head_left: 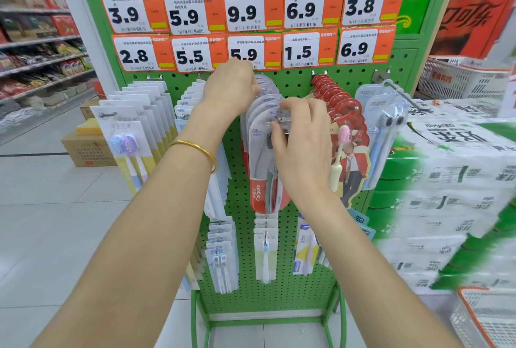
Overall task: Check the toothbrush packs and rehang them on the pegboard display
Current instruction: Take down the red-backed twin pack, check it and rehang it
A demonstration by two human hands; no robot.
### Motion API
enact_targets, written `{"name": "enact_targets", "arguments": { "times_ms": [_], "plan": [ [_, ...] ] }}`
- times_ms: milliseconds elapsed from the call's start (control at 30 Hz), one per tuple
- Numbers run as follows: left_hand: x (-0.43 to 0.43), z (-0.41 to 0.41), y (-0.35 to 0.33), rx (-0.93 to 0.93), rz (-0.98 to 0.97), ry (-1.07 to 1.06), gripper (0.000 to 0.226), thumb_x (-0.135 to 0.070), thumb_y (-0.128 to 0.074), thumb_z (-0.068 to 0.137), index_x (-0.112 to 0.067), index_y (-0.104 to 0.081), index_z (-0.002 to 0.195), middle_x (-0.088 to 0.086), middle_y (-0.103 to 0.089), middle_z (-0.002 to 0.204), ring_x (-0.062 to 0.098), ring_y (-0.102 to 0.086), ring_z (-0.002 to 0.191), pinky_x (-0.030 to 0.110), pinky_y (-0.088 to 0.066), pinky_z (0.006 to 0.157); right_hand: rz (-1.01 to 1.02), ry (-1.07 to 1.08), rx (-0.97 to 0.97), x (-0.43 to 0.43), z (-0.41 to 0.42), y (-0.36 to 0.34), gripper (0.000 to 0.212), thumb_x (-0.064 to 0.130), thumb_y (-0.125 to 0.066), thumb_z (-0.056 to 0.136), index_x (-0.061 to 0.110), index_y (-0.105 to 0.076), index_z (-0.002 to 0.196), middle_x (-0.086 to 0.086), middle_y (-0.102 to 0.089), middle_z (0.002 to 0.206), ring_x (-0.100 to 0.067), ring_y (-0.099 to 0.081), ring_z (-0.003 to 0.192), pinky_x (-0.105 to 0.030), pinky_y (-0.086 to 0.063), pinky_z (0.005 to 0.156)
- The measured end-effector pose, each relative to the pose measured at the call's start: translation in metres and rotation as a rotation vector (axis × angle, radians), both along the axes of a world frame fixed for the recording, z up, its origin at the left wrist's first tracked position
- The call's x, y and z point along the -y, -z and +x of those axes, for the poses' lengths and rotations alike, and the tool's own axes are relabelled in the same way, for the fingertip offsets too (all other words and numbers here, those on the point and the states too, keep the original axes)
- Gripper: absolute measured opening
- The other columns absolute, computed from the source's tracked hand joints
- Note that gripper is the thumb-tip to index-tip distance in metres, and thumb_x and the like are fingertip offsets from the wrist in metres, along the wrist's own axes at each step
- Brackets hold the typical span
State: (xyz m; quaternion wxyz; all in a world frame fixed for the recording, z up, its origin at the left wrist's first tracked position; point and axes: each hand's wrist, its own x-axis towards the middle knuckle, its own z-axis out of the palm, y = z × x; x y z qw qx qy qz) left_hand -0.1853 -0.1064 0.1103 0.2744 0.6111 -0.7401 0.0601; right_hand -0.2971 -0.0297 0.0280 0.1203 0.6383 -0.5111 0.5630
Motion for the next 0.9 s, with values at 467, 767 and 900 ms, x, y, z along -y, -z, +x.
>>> {"name": "enact_targets", "arguments": {
  "times_ms": [467,767,900],
  "plan": [
    [-0.007,0.011,0.010,0.055,-0.060,-0.051,0.009,-0.013,-0.053,0.095,-0.005,-0.057,0.097,0.014,-0.064,0.097,0.034,-0.057,0.091,0.045,-0.048,0.075,-0.034,0.054,-0.015,-0.003,0.001,-0.002,0.025,0.006,-0.066,0.078,0.004,-0.062,0.103,-0.016,-0.056,0.101,-0.035,-0.056,0.091,-0.030,-0.027,0.072],
    [-0.019,0.018,0.010,0.153,-0.135,-0.142,0.015,-0.003,-0.054,0.092,-0.002,-0.055,0.107,0.019,-0.063,0.104,0.038,-0.056,0.097,0.041,-0.040,0.071,-0.018,0.049,-0.019,-0.003,0.003,-0.001,0.025,0.005,-0.063,0.081,0.006,-0.061,0.105,-0.016,-0.054,0.105,-0.035,-0.054,0.092,-0.041,-0.045,0.071],
    [-0.024,0.019,0.011,0.216,-0.186,-0.162,0.018,-0.001,-0.055,0.091,-0.004,-0.053,0.109,0.017,-0.063,0.104,0.038,-0.056,0.098,0.039,-0.035,0.071,-0.018,0.055,-0.023,-0.002,0.002,-0.001,0.024,0.005,-0.063,0.082,0.006,-0.061,0.105,-0.016,-0.055,0.105,-0.035,-0.054,0.093,-0.040,-0.043,0.070]
  ]
}}
